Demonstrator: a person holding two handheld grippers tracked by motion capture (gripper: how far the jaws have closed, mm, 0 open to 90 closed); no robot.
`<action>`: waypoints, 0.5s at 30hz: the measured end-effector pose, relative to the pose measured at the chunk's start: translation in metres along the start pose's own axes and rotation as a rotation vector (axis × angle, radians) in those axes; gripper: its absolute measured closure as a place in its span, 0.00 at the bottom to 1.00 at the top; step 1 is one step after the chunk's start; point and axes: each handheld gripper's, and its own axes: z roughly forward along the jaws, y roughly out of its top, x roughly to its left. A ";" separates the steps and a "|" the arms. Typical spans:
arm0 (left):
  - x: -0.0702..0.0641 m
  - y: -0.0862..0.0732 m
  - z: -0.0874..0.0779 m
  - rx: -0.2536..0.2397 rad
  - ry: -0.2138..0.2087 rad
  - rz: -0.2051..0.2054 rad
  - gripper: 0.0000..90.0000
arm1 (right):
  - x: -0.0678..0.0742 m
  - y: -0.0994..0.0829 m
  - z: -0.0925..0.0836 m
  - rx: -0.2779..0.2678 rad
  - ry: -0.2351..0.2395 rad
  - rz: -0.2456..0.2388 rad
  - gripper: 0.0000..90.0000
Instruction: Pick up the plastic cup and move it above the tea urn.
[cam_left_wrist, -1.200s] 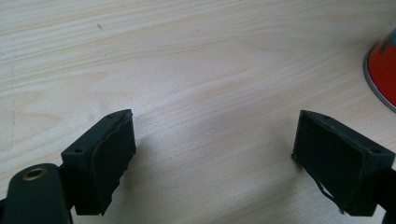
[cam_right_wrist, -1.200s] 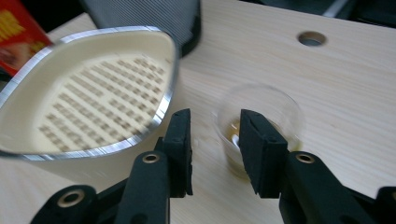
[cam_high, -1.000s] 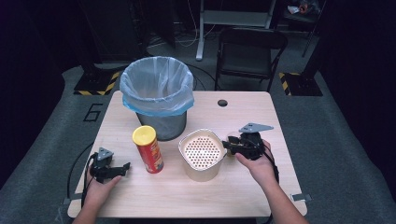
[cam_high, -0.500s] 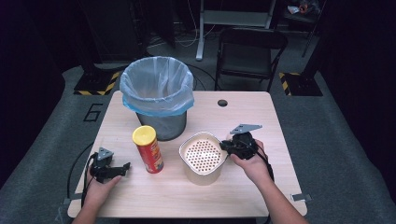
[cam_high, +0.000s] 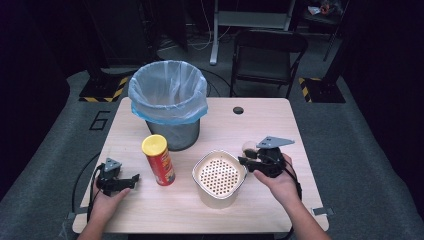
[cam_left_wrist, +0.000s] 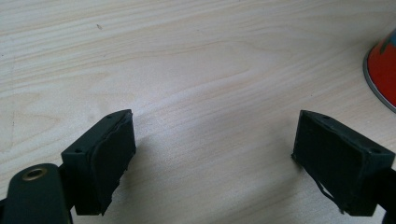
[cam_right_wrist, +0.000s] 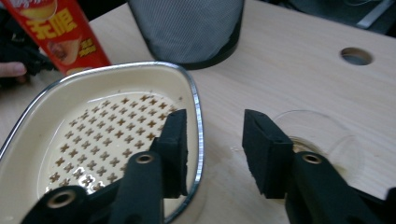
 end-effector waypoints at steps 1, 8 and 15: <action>0.000 0.000 0.000 0.000 0.000 0.000 0.14 | -0.003 0.001 -0.004 -0.004 -0.021 -0.002 0.60; 0.000 0.000 0.000 0.000 0.000 0.000 0.14 | -0.030 -0.025 -0.003 0.023 -0.170 0.047 0.46; 0.000 0.000 0.000 0.000 0.000 0.000 0.14 | -0.047 -0.049 0.027 0.050 -0.200 0.112 0.39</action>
